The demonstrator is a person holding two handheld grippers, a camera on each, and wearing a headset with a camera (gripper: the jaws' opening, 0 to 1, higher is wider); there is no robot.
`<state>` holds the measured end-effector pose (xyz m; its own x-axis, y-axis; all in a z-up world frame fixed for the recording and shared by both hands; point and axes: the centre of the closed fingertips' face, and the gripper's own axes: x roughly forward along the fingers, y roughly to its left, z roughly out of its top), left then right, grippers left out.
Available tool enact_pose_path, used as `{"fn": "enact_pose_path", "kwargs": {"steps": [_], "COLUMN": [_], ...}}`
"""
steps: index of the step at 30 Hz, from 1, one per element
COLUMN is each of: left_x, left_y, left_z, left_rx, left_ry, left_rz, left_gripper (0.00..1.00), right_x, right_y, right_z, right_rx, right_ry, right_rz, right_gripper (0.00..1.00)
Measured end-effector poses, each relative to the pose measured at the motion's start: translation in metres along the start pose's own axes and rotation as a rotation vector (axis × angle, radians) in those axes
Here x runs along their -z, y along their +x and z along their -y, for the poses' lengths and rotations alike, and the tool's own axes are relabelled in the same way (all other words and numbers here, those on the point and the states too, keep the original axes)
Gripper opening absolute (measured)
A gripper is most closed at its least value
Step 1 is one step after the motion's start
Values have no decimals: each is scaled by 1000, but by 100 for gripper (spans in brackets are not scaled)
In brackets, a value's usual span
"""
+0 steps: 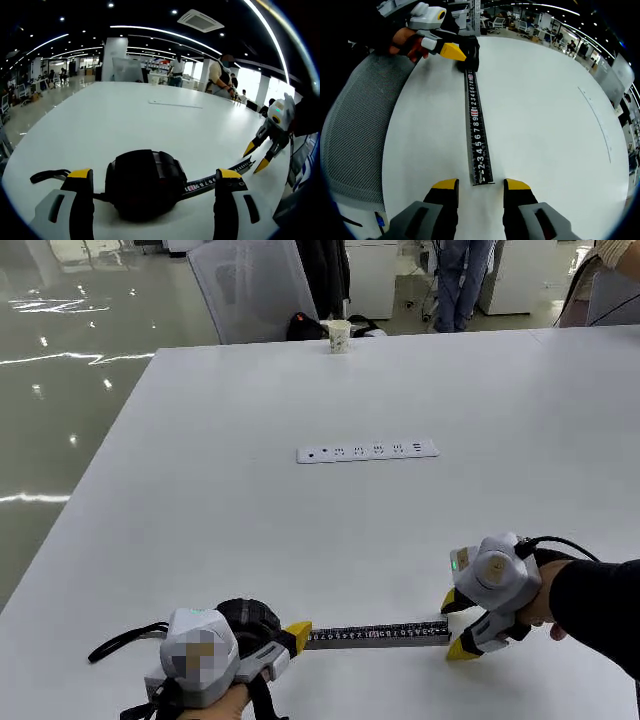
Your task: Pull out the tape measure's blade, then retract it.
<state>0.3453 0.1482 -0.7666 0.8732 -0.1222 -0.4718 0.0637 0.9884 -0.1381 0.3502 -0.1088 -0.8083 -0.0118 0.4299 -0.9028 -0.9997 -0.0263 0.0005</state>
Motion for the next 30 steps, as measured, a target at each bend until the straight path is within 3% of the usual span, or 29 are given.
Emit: {"fn": "enact_pose_path", "kwargs": {"steps": [10, 15, 20, 30], "left_x": [2, 4, 6, 8], "left_y": [-1, 0, 2, 5], "left_z": [-4, -4, -4, -4], "left_rx": [-6, -10, -18, -40], "left_ry": [34, 38, 47, 31], "left_rz": [-4, -9, -7, -17], "left_gripper": [99, 99, 97, 81], "right_x": [-3, -4, -4, -4], "right_y": [2, 4, 6, 5], "right_z": [2, 3, 2, 3], "right_rx": [4, -1, -12, -4], "right_ry": [-39, -18, -46, -23], "right_rz": [-13, -20, -65, -99], "right_gripper": [14, 12, 12, 11]}}
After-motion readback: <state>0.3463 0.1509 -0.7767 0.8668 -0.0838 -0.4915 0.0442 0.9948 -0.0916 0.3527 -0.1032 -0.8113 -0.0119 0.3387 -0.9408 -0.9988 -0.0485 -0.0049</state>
